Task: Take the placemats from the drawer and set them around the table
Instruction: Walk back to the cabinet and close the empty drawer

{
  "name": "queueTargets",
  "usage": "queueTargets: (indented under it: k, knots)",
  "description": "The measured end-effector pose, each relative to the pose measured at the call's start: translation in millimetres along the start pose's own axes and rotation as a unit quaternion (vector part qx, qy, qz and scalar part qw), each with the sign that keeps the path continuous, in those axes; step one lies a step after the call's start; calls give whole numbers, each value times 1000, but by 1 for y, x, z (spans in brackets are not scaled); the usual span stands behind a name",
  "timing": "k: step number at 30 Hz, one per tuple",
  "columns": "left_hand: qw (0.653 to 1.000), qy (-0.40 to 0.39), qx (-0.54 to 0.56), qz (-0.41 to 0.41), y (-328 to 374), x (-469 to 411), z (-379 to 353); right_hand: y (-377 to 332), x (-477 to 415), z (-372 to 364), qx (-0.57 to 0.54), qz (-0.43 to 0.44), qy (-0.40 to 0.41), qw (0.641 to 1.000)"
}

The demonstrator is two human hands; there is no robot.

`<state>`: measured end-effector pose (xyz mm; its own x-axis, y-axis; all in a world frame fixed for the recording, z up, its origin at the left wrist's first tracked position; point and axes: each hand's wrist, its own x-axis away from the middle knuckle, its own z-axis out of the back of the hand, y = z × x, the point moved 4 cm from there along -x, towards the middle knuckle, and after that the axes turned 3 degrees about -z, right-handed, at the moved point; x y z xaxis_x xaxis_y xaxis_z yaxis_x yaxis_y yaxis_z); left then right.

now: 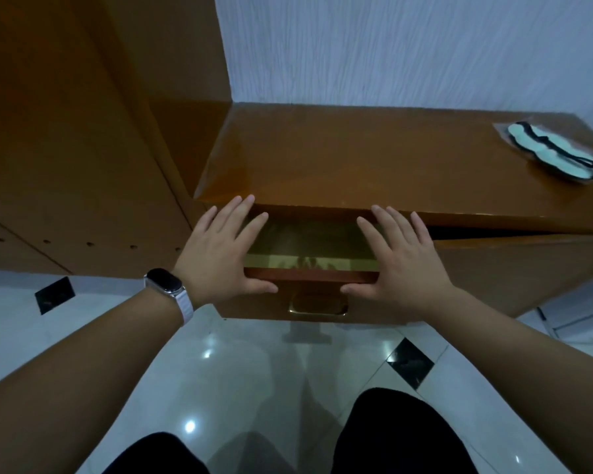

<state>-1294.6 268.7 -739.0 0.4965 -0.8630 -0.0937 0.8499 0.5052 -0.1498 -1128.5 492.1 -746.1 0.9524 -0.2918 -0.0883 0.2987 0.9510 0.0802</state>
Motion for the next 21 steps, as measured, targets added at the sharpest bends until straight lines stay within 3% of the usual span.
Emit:
queueTargets:
  k: [5, 11, 16, 21]
  knots:
    - [1000, 8, 7, -15, -3, -4, -3, 2, -8, 0, -7, 34, -4, 999]
    - [993, 55, 83, 69, -22, -20, -3, 16, -33, 8, -46, -19, 39, 998]
    - [997, 40, 45, 51, -28, -32, -13, 21, -47, 1, -31, 11, 23, 999]
    - [996, 70, 37, 51, -28, -35, -18, 22, -51, -6, -28, 12, 71, 997]
